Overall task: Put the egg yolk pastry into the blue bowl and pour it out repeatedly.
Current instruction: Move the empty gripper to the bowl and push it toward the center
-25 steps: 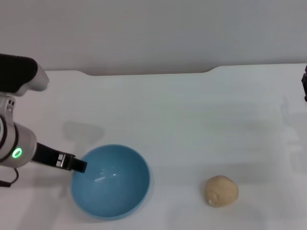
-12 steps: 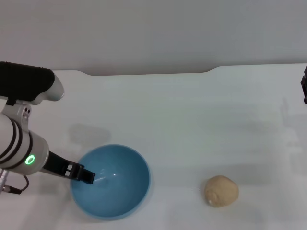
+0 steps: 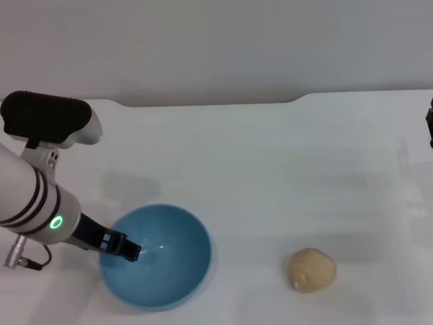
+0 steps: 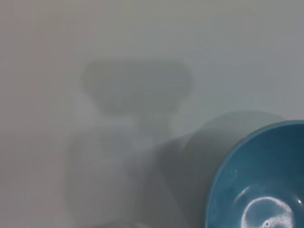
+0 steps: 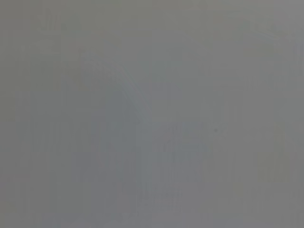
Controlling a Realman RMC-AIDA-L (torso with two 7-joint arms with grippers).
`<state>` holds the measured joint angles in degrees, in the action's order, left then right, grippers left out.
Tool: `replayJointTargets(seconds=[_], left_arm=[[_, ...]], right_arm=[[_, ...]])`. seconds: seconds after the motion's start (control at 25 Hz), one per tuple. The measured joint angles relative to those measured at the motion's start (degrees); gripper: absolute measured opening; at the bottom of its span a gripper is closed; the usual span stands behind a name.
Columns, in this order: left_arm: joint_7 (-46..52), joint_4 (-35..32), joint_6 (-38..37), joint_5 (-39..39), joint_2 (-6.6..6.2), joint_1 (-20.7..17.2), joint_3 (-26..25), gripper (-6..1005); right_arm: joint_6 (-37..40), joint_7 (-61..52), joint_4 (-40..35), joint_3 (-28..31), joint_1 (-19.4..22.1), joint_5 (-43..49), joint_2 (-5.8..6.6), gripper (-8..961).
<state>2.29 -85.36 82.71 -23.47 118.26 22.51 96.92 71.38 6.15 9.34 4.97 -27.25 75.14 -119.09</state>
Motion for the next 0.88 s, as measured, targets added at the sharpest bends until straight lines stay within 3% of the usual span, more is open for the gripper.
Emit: replayJointTargets(seconds=[0.32, 0.68, 0.88], left_arm=[[-0.05, 5.09, -0.59, -0.02, 0.04, 2.89, 0.02, 838], [-0.12, 6.78, -1.16, -0.09, 0.04, 4.30, 0.02, 527], [-0.38, 6.79, -1.23, -0.09, 0.04, 4.47, 0.15, 494]], right_arm=[[-0.01, 0.00, -0.12, 0.13, 0.01, -0.30, 0.00, 495], [-0.01, 0.00, -0.11, 0.13, -0.06, -0.46, 0.04, 495], [-0.01, 0.00, -0.10, 0.13, -0.15, -0.35, 0.08, 494]])
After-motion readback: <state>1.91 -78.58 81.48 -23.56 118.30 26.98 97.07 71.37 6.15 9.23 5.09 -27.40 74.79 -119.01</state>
